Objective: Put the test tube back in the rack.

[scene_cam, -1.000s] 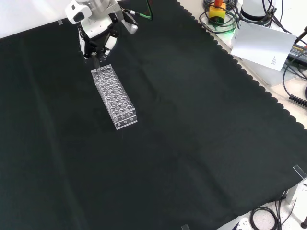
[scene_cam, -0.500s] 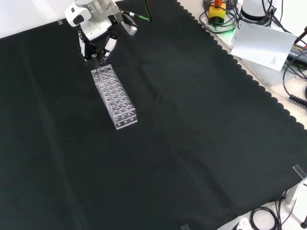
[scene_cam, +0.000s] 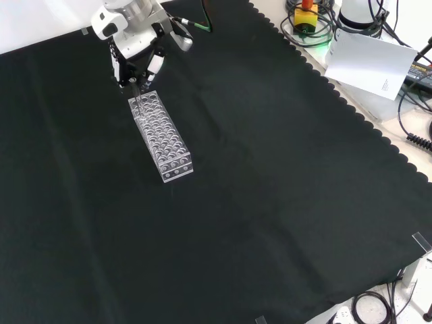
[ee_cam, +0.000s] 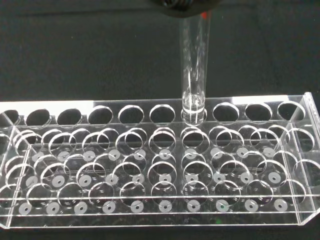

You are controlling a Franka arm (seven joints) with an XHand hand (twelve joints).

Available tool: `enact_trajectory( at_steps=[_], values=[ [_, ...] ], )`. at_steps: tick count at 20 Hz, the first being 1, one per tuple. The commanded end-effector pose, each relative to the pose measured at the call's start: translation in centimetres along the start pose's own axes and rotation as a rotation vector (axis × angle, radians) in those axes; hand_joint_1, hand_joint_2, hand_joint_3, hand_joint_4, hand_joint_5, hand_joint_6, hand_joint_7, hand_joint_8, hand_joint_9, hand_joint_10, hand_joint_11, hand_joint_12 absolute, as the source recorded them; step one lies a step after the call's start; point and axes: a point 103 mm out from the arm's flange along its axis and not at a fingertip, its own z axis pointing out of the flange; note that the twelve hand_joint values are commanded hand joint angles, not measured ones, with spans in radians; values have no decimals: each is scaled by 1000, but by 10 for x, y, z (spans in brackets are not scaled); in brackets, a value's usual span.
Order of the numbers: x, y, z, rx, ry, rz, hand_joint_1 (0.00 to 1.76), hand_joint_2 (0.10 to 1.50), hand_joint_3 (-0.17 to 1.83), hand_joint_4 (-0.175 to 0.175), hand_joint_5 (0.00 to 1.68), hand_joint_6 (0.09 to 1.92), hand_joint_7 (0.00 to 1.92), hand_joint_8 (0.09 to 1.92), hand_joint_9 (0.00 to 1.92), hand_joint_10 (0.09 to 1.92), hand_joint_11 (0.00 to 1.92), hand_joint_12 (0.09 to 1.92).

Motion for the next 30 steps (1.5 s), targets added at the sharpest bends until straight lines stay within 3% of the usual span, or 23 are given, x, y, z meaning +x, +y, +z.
enact_trajectory(
  at_steps=[1, 30],
  values=[
    [1, 2, 8, 11, 5, -2, 1407, 1039, 0, -175, 1142, 385, 1152, 1082, 1094, 824, 1146, 983],
    [2, 9, 42, 58, 51, 6, 1407, 1038, 0, -175, 1143, 384, 1154, 1080, 1095, 822, 1146, 984]
  ],
)
